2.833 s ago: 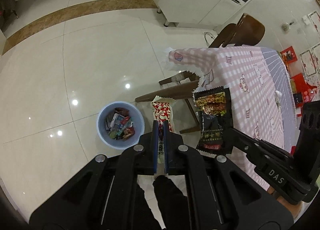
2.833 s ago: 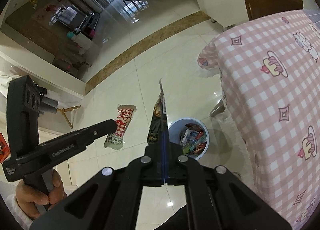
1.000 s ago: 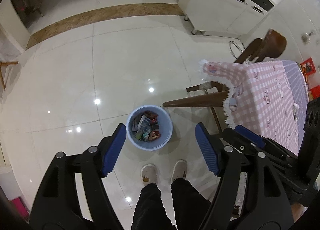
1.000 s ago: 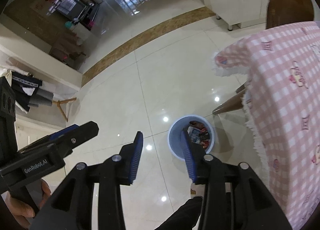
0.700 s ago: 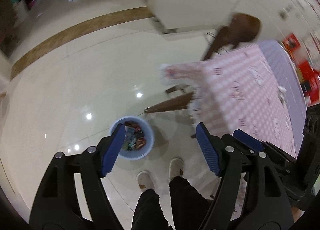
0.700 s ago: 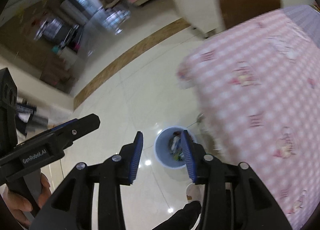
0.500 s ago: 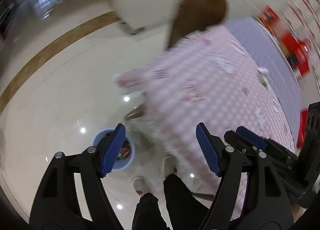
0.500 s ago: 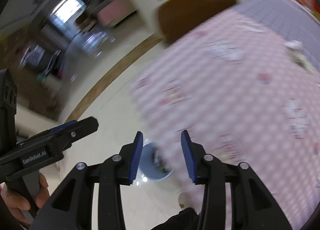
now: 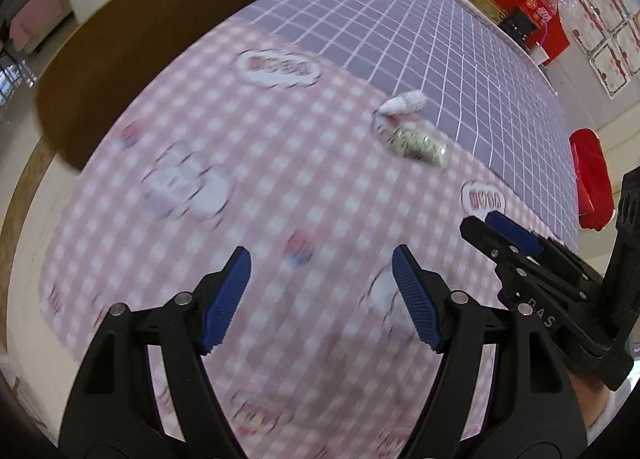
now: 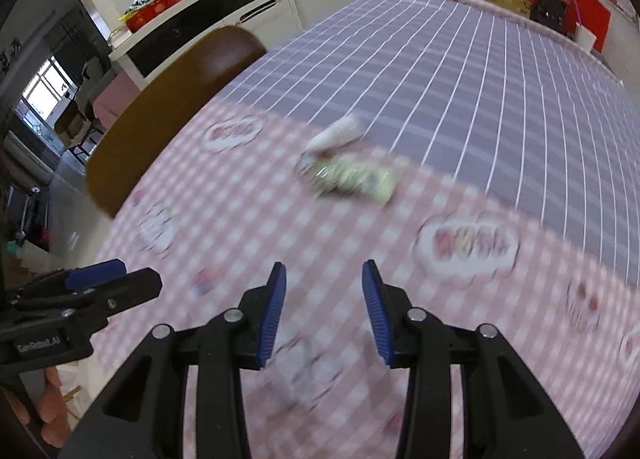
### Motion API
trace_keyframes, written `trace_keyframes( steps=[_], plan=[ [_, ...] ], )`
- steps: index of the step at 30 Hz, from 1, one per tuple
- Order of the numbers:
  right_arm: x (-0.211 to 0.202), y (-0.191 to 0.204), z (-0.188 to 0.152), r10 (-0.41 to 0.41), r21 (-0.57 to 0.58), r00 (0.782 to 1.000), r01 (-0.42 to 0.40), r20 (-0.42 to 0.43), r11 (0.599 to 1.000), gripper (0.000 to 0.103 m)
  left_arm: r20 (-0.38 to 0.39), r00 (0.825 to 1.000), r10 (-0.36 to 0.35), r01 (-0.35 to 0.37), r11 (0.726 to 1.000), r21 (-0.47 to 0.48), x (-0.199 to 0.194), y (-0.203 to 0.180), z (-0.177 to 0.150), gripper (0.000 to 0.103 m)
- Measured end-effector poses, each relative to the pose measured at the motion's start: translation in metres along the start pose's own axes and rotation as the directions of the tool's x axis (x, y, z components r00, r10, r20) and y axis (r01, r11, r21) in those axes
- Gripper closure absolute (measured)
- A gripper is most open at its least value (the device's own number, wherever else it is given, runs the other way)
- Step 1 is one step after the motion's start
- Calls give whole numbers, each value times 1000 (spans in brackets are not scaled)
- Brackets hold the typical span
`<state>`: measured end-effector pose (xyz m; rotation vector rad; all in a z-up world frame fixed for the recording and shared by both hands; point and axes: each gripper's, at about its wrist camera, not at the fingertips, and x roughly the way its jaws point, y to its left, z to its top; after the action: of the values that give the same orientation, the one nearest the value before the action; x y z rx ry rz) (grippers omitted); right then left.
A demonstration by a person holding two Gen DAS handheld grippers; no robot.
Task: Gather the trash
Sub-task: 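Move both open tools back to the table toward the white bottle and green tube, then grasp the white dropper bottle with the left tool while the right tool grasps the green tube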
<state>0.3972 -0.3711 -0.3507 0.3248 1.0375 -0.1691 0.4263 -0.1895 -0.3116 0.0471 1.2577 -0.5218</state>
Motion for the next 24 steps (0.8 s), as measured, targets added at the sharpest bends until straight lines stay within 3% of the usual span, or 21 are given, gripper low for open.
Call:
trace_keyframes(
  steps=[4, 8, 12, 18, 20, 21, 22, 24],
  plan=[
    [23, -10, 20, -30, -130, 999, 33, 21, 991, 62, 8, 1000, 6, -6, 1000, 1, 23, -17, 26, 31],
    [54, -16, 37, 8, -252, 1000, -3, 18, 968, 58, 3, 1000, 7, -7, 1000, -23, 43, -19, 43, 31],
    [73, -14, 42, 27, -315, 1000, -24, 4, 949, 57, -2, 1000, 4, -5, 1000, -19, 54, -19, 53, 31],
    [88, -24, 50, 82, -312, 997, -79, -6, 947, 57, -9, 1000, -3, 3, 1000, -9, 67, -19, 67, 31],
    [89, -28, 52, 91, -300, 996, -87, -2, 950, 61, -10, 1000, -11, 11, 1000, -5, 71, -21, 71, 31],
    [89, -30, 52, 91, -298, 996, -86, 2, 951, 73, -10, 1000, -18, 18, 1000, -2, 73, -23, 73, 31],
    [89, -31, 53, 84, -297, 996, -79, 4, 952, 78, -9, 1000, -29, 30, 1000, 4, 75, -25, 75, 31],
    [89, -33, 52, 84, -300, 996, -79, 4, 951, 80, -10, 999, -35, 35, 999, 19, 80, -31, 80, 31]
  ],
)
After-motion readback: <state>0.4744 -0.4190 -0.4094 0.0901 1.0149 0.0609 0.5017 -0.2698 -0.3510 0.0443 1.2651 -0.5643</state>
